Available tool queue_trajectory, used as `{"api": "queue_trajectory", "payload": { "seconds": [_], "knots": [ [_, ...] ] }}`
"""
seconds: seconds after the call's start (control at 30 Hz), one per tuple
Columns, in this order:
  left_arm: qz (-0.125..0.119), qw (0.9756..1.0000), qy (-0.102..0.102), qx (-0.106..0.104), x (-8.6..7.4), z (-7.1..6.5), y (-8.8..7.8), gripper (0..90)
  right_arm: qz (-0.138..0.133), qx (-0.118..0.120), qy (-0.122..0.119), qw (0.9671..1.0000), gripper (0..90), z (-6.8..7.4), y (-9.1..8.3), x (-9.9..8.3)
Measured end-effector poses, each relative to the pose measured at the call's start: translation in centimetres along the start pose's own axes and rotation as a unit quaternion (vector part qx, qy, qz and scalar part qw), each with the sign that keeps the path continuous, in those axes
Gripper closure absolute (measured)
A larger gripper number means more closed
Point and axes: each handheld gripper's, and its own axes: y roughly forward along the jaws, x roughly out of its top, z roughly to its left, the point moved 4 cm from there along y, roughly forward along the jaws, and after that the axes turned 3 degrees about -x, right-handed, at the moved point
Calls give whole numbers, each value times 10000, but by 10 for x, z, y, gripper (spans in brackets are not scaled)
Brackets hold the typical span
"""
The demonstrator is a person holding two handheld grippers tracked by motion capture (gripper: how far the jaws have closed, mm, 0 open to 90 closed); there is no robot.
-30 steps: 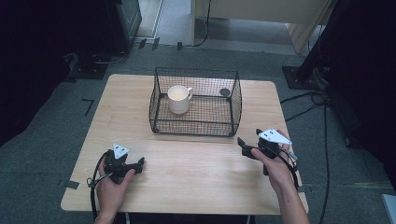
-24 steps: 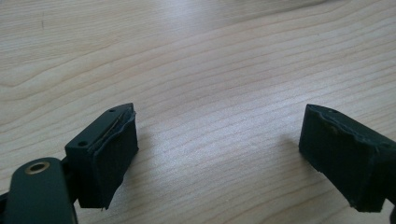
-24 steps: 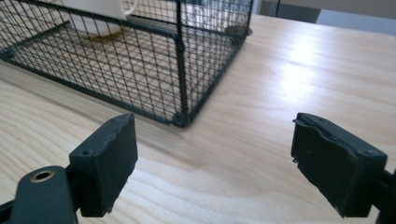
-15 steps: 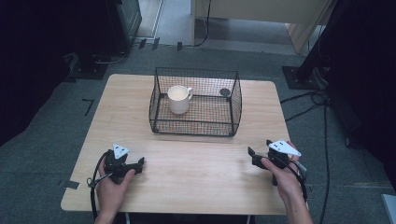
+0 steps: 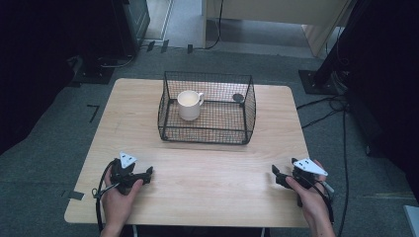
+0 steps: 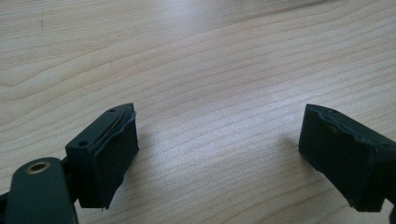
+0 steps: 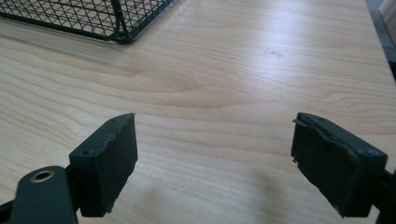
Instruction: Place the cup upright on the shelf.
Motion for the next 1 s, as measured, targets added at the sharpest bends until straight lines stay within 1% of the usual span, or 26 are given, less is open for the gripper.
{"api": "queue_trajectory", "payload": {
  "seconds": [0.13,0.23,0.33,0.43,0.5,0.63,0.67,1.0],
  "knots": [
    [-1,10000,-2,0,0,0,0,124,40,-72,-33,10000,144,-5,-6,-4],
    [-1,10000,-3,1,0,0,0,124,149,-173,-116,9997,143,-7,-9,-8],
    [-1,10000,-4,0,0,0,0,124,354,-169,-139,9991,143,-8,-11,-12],
    [-2,10000,-4,0,0,0,0,124,636,-115,-223,9977,143,-9,-13,-17],
    [-2,10000,-5,0,0,0,0,123,792,-103,-222,9966,141,-10,-14,-20],
    [-2,10000,-4,0,0,0,0,124,823,-106,-109,9965,142,-12,-15,-22],
    [-2,10000,-5,0,0,0,0,124,848,-69,-52,9964,143,-13,-16,-23],
    [-4,10000,-7,-2,0,0,0,124,848,-85,-41,9964,137,-14,-20,-25]
  ]
}}
